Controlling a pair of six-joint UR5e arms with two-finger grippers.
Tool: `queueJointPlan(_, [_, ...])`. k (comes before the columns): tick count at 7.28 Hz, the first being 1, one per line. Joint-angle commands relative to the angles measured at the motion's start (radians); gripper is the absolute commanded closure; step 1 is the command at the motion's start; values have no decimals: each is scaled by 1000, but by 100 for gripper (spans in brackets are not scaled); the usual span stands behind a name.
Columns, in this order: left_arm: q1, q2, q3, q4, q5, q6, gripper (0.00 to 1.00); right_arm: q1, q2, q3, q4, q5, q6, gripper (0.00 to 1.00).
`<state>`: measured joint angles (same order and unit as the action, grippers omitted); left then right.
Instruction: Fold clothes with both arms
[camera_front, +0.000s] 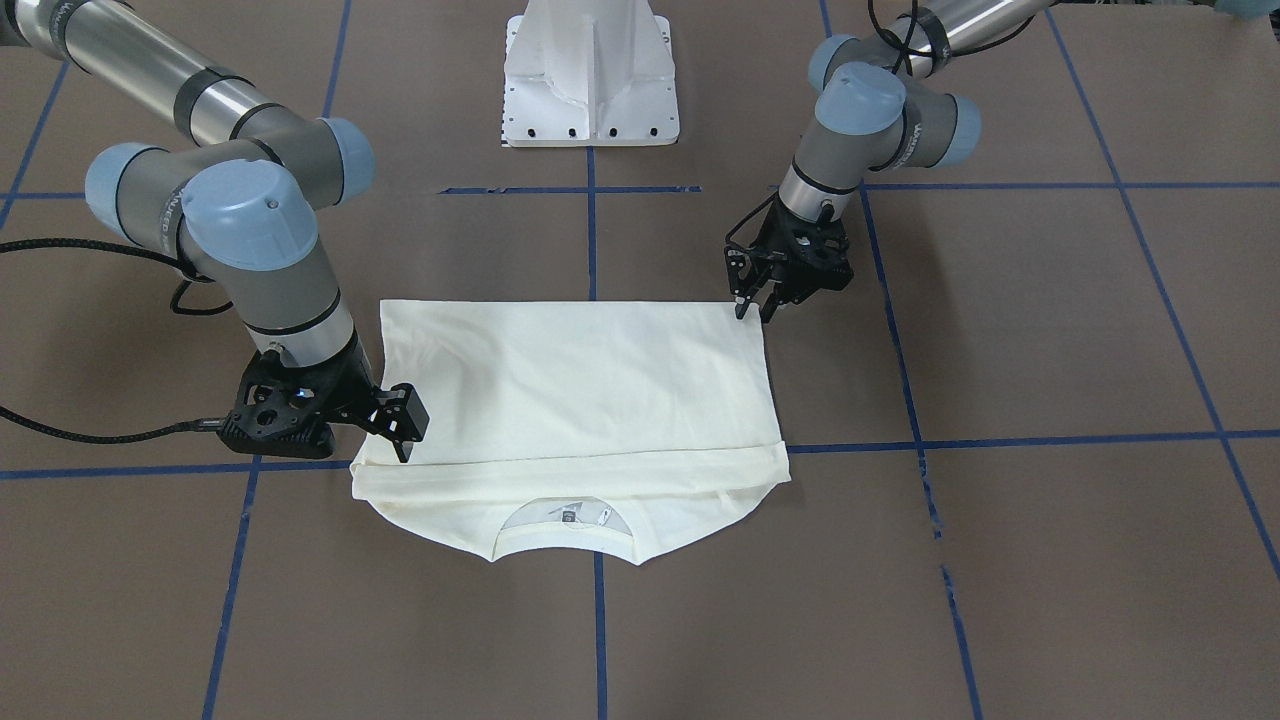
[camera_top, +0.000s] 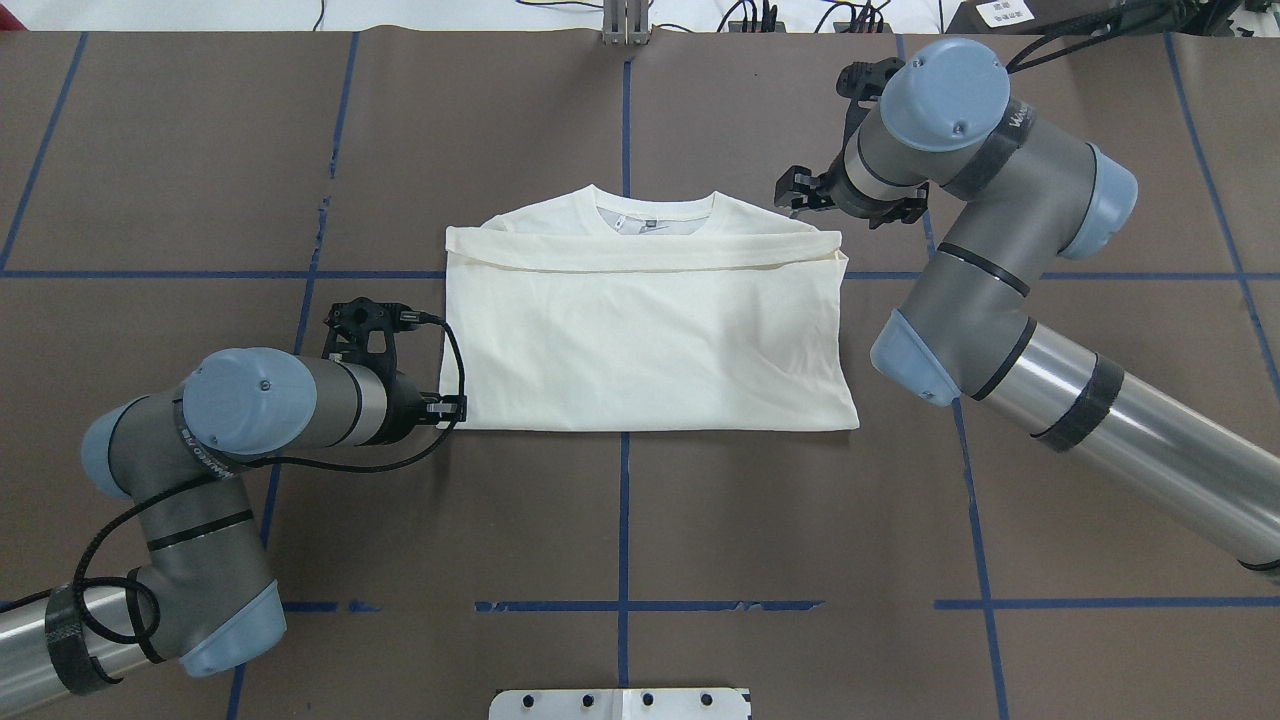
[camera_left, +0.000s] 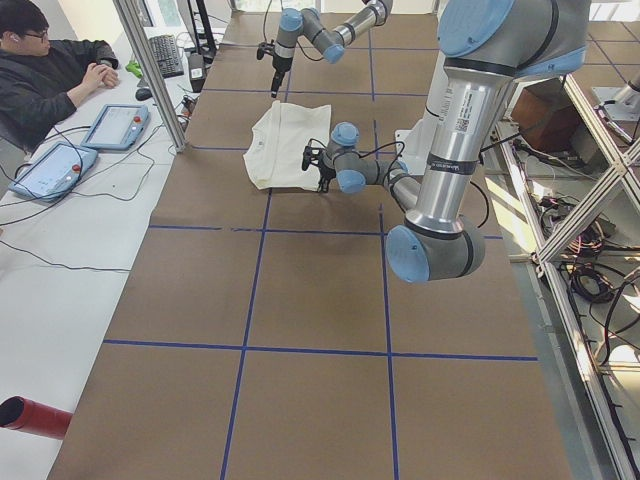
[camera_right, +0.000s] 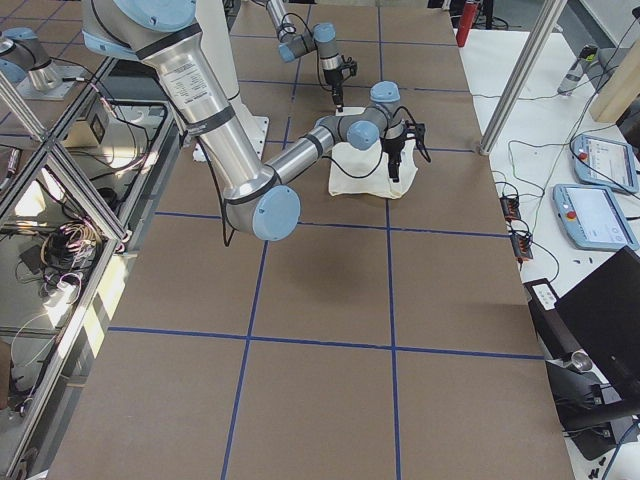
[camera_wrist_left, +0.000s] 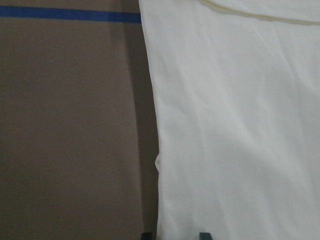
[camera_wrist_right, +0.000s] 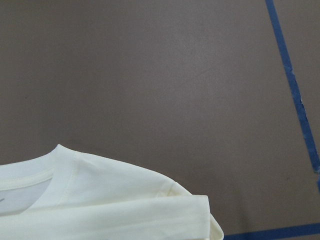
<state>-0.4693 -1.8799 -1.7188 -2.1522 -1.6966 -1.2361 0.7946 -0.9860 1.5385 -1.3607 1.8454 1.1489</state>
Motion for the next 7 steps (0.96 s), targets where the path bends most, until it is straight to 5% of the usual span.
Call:
queueJointPlan(1, [11,1,1,0,0,0,77,0,0,-1,0,0,0,0])
queueJointPlan(2, [17,1,1,0,2,1,97,0,0,-1,0,0,0,0])
queueJointPlan(5, [0,15,-34,8,-1,23,100,-2,3,-3,0,0,-1,0])
queueJointPlan(7, [-136,11,8,17,0,226,100,-2,4,-3,2,-2,0,0])
